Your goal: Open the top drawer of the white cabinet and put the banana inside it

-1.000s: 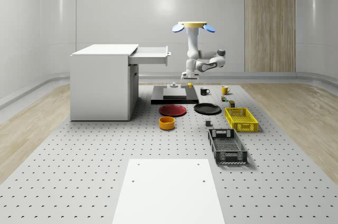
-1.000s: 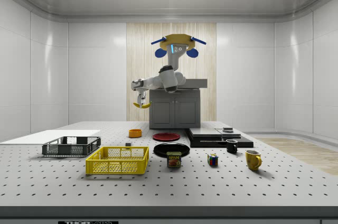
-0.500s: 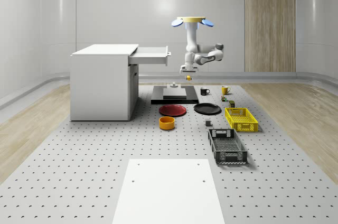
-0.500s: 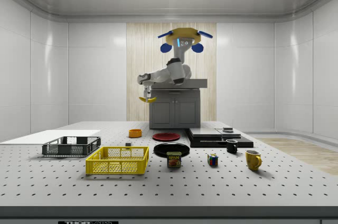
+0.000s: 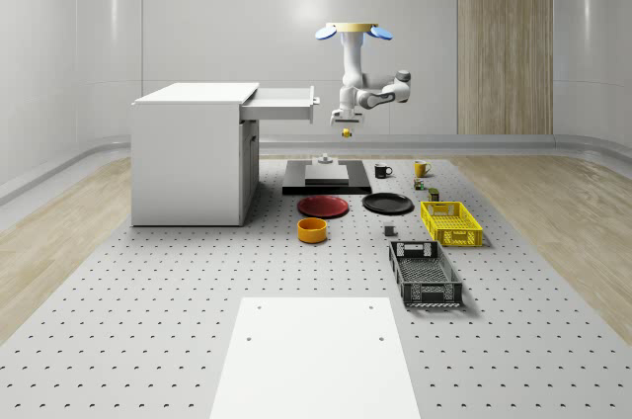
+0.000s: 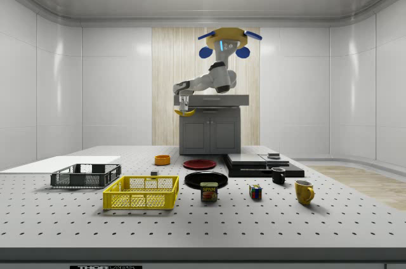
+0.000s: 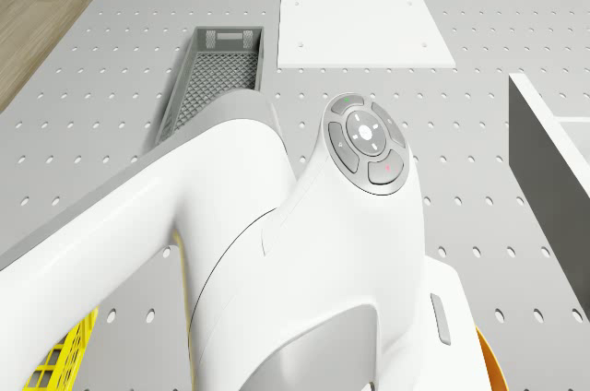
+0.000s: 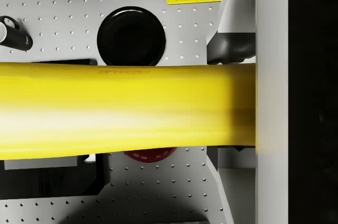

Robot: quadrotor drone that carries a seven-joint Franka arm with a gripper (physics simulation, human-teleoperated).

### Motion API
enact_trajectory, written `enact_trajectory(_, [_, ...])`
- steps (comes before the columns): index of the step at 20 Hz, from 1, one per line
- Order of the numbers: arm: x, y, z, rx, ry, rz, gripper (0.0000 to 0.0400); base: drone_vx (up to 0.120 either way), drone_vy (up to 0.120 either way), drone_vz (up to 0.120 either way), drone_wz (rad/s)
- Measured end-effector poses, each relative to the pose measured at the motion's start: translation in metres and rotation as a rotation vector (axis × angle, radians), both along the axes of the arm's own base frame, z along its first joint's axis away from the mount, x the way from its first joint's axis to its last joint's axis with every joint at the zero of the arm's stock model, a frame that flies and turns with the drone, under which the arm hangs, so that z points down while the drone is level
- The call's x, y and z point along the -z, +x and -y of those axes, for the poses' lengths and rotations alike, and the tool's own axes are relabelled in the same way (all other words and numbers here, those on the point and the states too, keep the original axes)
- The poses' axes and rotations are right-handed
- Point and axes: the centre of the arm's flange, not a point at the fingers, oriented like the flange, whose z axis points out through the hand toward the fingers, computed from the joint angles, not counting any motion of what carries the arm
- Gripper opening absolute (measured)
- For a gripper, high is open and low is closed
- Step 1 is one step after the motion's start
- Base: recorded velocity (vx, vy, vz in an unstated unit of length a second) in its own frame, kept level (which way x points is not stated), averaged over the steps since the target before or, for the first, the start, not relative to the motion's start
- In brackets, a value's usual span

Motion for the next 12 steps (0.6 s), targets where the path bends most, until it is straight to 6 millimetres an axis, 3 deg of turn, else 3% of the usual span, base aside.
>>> enact_trajectory(4, [0.0000,0.0000,0.0000,0.000,0.000,0.000,0.0193,-0.120,-0.060,0.120,0.000])
enact_trajectory(9, [0.0000,0.0000,0.0000,0.000,0.000,0.000,0.0193,-0.120,0.000,0.120,0.000])
enact_trajectory(12, [0.0000,0.0000,0.0000,0.000,0.000,0.000,0.0193,-0.120,-0.093,0.120,0.000])
